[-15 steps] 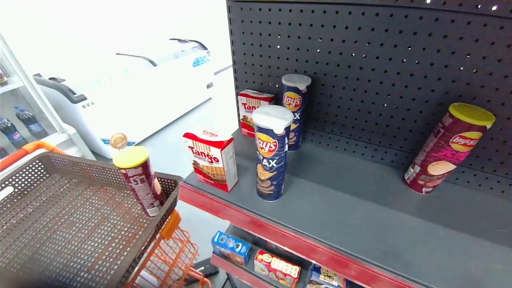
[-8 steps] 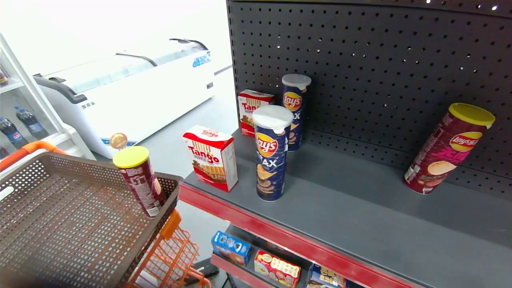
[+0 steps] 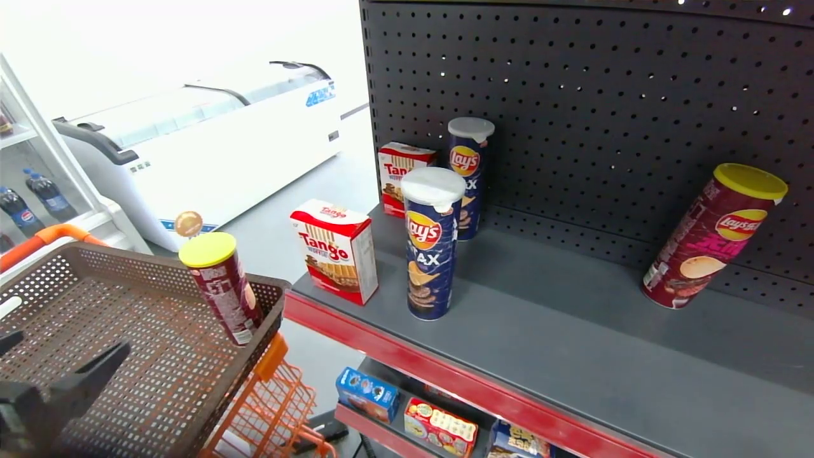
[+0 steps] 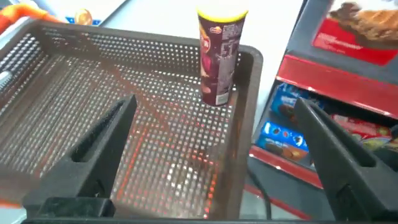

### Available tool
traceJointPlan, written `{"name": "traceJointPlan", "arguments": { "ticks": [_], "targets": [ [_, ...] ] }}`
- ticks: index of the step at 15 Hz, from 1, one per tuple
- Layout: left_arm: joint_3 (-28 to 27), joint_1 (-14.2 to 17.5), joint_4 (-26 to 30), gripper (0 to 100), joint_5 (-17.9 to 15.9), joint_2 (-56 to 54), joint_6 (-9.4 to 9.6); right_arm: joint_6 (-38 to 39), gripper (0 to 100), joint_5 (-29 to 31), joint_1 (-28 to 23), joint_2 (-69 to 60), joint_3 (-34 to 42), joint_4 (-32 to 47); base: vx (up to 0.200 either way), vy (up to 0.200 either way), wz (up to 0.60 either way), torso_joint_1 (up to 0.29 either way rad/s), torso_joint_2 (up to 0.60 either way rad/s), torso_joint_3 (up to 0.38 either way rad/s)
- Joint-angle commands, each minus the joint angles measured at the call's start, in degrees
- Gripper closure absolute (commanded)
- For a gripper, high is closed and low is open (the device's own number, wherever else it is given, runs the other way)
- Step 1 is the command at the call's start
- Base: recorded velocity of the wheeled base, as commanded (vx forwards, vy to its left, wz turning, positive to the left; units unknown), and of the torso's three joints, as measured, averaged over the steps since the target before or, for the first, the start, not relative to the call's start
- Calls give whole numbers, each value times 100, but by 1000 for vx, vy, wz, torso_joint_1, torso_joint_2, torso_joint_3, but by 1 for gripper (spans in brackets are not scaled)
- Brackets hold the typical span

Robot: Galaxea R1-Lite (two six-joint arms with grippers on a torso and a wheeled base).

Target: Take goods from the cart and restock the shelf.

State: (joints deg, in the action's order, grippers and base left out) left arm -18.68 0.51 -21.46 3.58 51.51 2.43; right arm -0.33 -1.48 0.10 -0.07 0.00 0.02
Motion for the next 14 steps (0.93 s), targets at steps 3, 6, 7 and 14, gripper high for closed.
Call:
{"name": "traceJointPlan", "arguments": {
  "ticks": [3, 6, 7, 14],
  "targets": [
    [57, 63, -2688, 0, -60, 3076, 329, -2, 0, -2, -1, 7, 0, -2, 0, 0, 0, 0, 0, 0],
    [13, 160, -3673, 0, -33, 4096, 364, -2, 0, -2, -1, 7, 0, -2, 0, 0, 0, 0, 0, 0],
    [4, 160, -3805, 0, -33, 4263, 373, -2, 0, -2, -1, 7, 0, -2, 0, 0, 0, 0, 0, 0],
    [-725, 212, -4508, 0, -16, 5511, 355, -2, 0, -2, -1, 7, 0, -2, 0, 0, 0, 0, 0, 0]
  ]
}}
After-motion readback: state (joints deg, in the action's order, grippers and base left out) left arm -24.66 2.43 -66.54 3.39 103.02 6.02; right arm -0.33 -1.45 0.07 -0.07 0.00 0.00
